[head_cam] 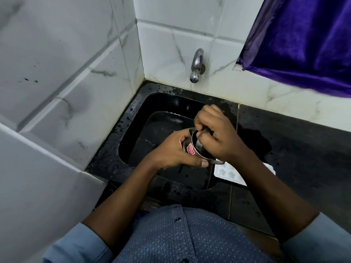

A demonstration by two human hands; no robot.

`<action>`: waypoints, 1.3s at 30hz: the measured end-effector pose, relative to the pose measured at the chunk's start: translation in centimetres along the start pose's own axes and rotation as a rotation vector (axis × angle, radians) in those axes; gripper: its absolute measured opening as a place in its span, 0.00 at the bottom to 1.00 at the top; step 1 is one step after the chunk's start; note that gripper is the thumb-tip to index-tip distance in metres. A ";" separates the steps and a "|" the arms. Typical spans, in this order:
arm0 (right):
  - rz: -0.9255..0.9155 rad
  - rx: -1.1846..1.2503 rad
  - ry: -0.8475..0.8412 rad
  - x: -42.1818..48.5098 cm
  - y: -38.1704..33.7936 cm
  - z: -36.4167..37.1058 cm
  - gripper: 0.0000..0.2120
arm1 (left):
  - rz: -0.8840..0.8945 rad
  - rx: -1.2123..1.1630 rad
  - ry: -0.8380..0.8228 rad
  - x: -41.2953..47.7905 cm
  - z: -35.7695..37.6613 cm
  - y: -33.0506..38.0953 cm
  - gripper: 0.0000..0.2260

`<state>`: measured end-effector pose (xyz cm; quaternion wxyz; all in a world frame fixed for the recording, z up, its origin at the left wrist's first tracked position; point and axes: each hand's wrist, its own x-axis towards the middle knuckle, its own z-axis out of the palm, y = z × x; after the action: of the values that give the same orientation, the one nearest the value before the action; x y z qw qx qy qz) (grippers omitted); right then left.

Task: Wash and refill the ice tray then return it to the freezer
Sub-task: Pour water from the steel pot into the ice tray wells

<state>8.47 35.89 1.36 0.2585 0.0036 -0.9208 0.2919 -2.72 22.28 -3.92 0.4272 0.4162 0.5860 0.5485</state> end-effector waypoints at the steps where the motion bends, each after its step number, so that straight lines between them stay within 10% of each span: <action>1: 0.002 0.007 0.007 -0.1 0.2 0.0 0.03 | -0.006 -0.009 0.000 0.0 -0.1 0.1 0.25; 16: 0.525 0.667 0.542 2.3 6.6 -4.6 0.17 | 0.002 -0.041 0.328 2.1 -4.5 -0.5 0.35; 29: 1.269 0.672 0.152 11.0 24.8 1.7 0.16 | -0.027 -0.016 0.604 13.5 -8.0 -1.8 0.38; 39: 1.300 0.697 0.041 17.8 27.5 3.3 0.24 | -0.050 -0.004 0.573 17.2 -9.1 -3.6 0.40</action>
<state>-12.85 59.47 -7.10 0.0343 -0.4663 -0.5861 0.6618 -16.50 35.93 -7.95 0.2585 0.2285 0.6918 0.6343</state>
